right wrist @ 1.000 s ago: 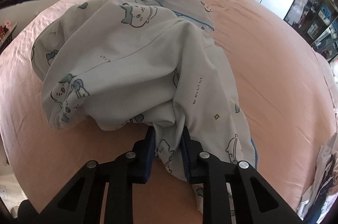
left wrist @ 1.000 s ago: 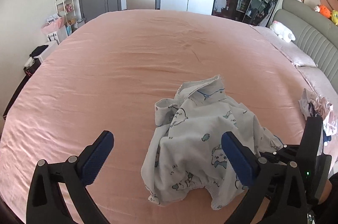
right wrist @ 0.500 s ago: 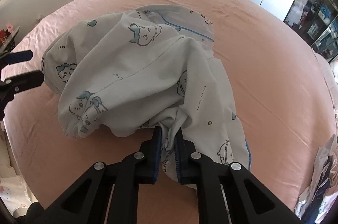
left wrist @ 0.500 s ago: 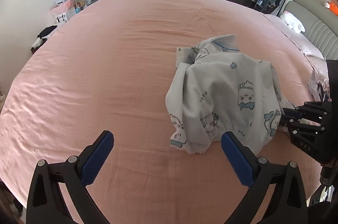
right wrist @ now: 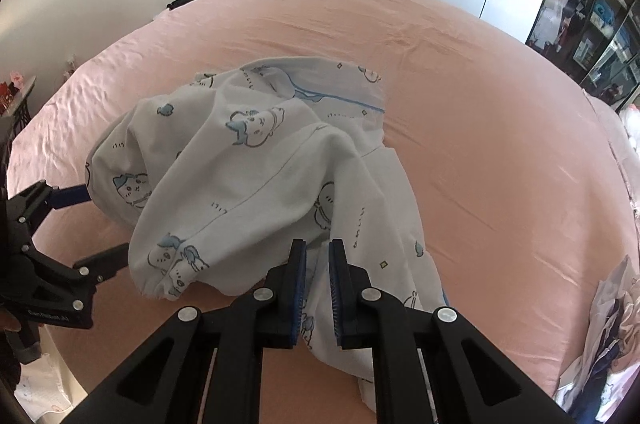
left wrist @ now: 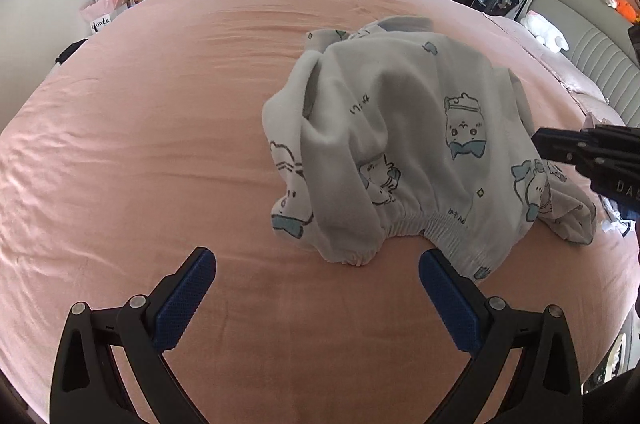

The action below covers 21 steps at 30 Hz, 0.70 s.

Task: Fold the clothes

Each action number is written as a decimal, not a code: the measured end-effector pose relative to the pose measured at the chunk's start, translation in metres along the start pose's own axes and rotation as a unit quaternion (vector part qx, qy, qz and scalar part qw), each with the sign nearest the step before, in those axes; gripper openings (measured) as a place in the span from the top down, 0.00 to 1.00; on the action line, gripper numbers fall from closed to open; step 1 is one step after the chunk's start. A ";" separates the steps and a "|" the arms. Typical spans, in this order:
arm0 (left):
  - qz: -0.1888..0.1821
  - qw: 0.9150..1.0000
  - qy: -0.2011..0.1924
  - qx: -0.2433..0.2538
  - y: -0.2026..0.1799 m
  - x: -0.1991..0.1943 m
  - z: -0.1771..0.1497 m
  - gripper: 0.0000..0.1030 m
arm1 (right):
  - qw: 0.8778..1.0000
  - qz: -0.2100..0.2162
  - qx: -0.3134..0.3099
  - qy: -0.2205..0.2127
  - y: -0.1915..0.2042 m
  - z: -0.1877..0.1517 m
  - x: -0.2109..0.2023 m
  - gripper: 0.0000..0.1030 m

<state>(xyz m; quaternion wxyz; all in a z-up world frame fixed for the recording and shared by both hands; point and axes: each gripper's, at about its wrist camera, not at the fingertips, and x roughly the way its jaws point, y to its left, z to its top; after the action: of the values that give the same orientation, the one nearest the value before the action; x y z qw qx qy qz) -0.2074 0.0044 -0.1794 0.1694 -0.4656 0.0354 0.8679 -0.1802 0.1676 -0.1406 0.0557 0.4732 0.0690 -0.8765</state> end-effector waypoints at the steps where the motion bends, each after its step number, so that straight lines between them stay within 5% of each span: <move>1: -0.003 1.000 -0.002 -0.002 0.000 0.002 -0.001 0.00 | 1.000 -0.001 -0.002 -0.003 -0.001 0.004 0.000 0.91; 9: -0.023 0.999 -0.018 -0.017 0.003 0.010 -0.002 0.18 | 1.000 0.000 -0.005 -0.005 -0.003 0.008 -0.009 0.91; 17: -0.035 0.999 -0.023 -0.020 0.003 0.012 0.006 0.69 | 1.000 0.005 -0.003 0.005 -0.012 0.017 0.008 0.91; 21: -0.052 0.998 -0.029 -0.029 0.002 0.011 0.009 0.79 | 1.000 0.023 -0.003 0.011 -0.012 0.014 0.010 0.91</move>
<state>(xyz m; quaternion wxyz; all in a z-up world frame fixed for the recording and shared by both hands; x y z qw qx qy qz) -0.2211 0.0075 -0.1838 0.2016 -0.4462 -0.0194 0.8717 -0.1995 0.1764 -0.1404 0.0766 0.4841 0.0608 -0.8696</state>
